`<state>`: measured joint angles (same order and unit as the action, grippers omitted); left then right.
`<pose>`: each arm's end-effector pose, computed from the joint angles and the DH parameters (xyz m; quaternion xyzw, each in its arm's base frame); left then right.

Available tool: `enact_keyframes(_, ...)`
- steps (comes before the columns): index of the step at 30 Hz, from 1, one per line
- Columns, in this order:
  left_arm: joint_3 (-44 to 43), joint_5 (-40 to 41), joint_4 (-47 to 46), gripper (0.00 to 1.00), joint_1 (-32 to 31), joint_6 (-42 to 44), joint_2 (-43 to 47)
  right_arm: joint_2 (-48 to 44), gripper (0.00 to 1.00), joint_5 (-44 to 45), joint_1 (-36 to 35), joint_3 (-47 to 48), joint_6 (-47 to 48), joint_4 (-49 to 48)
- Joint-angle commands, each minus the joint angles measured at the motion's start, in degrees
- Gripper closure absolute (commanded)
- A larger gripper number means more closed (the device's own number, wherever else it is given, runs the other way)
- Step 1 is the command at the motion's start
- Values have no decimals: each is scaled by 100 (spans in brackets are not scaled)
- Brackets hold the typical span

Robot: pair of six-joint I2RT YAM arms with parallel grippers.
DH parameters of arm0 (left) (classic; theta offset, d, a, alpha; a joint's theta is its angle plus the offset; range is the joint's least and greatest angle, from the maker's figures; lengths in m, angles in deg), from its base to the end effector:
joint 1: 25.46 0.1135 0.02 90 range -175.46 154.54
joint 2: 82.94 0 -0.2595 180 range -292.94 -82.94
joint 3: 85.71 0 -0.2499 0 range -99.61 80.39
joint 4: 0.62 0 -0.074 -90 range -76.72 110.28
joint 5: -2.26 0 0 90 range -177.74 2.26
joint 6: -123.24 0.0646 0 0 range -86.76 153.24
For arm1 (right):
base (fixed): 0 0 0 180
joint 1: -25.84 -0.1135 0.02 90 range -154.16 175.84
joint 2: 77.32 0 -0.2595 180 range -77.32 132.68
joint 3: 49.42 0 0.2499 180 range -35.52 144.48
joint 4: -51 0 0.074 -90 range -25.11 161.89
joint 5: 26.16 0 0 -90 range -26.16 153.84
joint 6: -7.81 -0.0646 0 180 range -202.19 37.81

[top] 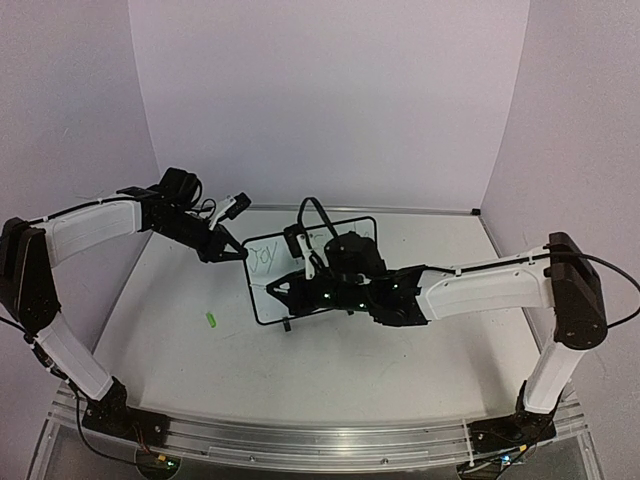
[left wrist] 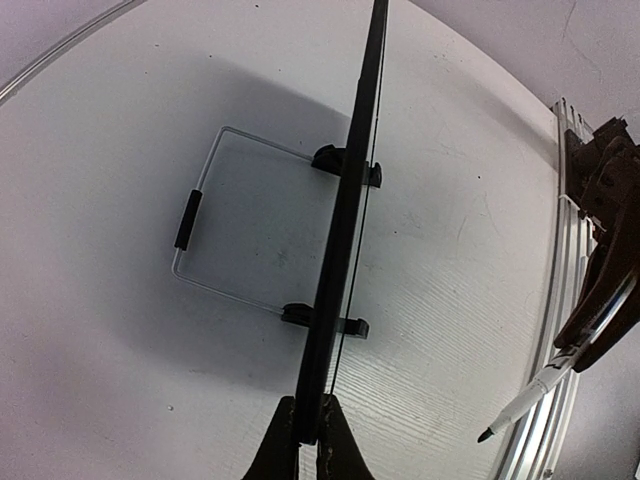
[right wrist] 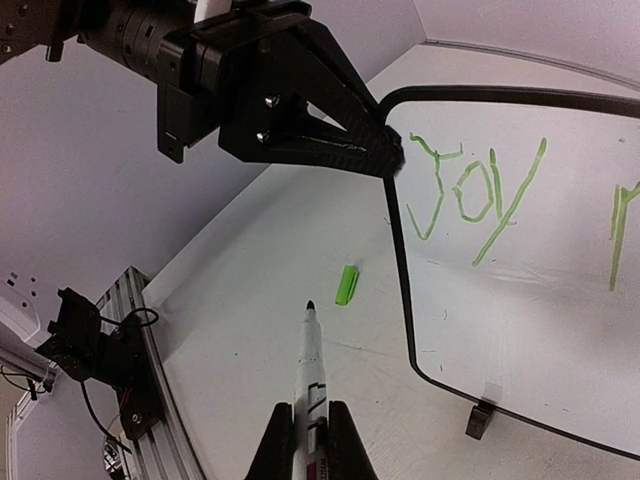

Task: Write a sentence on the whiteboard
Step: Write on the whiteboard with the whiteboard marker without the cap.

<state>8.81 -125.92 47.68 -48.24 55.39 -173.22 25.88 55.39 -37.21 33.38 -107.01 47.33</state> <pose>0.3028 -0.1705 0.2523 0.4382 0.7889 -0.3119 0.2974 0.1935 0.4015 0.2393 -0.3036 0.7418 0.4555 0.3875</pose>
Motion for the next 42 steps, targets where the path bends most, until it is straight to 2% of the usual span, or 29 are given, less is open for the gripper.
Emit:
enact_keyframes(1, -24, 599, 17, 100, -107, 227, -182, -47, 100, 81, -35, 64, -126, -224)
enact_keyframes(19, -40, 599, 25, 100, -116, 220, -238, -448, 100, 202, -33, -183, -441, -163)
enact_keyframes(30, -31, 626, 23, 100, -113, 232, -211, -639, 100, 304, -13, 25, -412, 378)
enact_keyframes(42, 35, 401, -98, 100, -113, 158, -130, -1025, 100, 575, 17, -427, -434, 279)
